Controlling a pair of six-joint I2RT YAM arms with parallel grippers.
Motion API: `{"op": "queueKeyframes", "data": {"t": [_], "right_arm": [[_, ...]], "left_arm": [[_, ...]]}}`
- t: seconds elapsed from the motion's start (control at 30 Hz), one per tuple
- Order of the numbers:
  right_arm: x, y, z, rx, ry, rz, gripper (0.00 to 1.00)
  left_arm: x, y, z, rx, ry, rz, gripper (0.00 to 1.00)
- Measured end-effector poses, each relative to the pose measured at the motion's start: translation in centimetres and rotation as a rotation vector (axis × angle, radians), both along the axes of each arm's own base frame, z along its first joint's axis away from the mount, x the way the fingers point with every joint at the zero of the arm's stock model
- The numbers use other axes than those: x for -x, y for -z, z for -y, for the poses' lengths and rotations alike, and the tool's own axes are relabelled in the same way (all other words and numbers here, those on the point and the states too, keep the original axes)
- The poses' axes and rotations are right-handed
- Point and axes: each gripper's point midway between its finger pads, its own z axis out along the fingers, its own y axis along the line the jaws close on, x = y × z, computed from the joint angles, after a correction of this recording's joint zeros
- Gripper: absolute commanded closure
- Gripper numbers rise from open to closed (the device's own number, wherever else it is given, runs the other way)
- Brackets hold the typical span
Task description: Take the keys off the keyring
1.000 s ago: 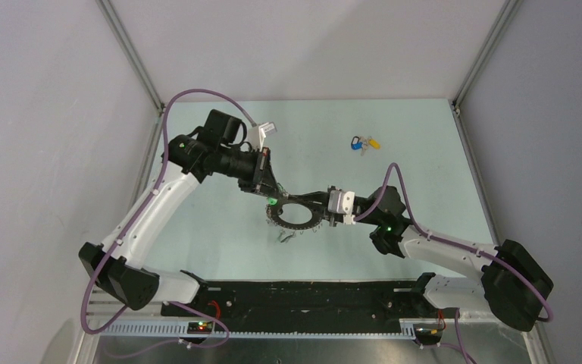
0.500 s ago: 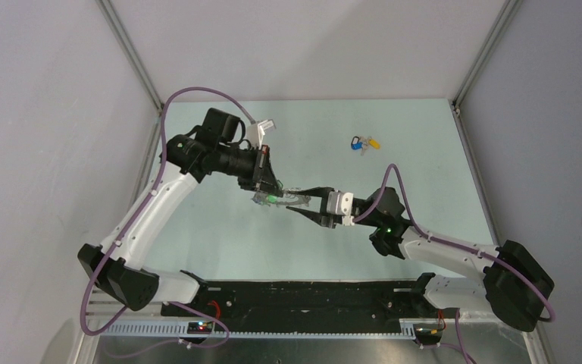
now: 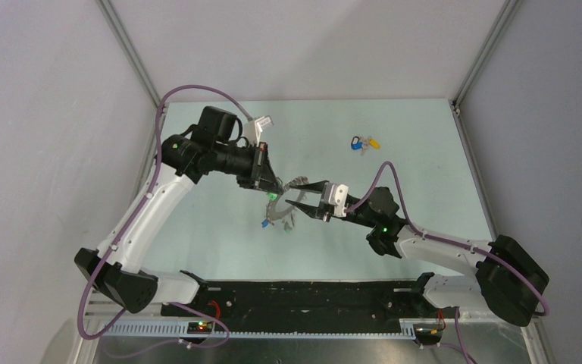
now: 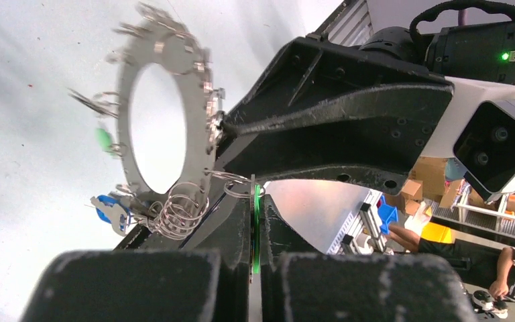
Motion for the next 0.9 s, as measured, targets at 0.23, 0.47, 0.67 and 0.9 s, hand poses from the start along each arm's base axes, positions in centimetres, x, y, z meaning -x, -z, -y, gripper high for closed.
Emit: {"op": "queueKeyframes", "data": {"t": [0.23,0.47,0.67,0.9], "right_arm": [[-1.1,0.1,0.4,0.002,0.054,-0.003,0.58],[-0.8,-0.2,0.3,-0.011,0.035,-0.009,0.57],[-0.1,-0.8,0.1,-0.035,-0.007,-0.018,0.57],[-0.2,-2.0,-0.9,-0.066,-0.042,-0.025,0.58]], "left_arm": [[0.0,-0.1,-0.1,0.0,-0.01,0.0,1.0],[0.1,-0.2,0.0,0.002,-0.017,-0.011,1.0],[0.1,-0.2,0.0,0.003,-0.019,-0.014,1.0],[0.0,-0.5,0.0,0.008,-0.023,-0.012,1.0]]}}
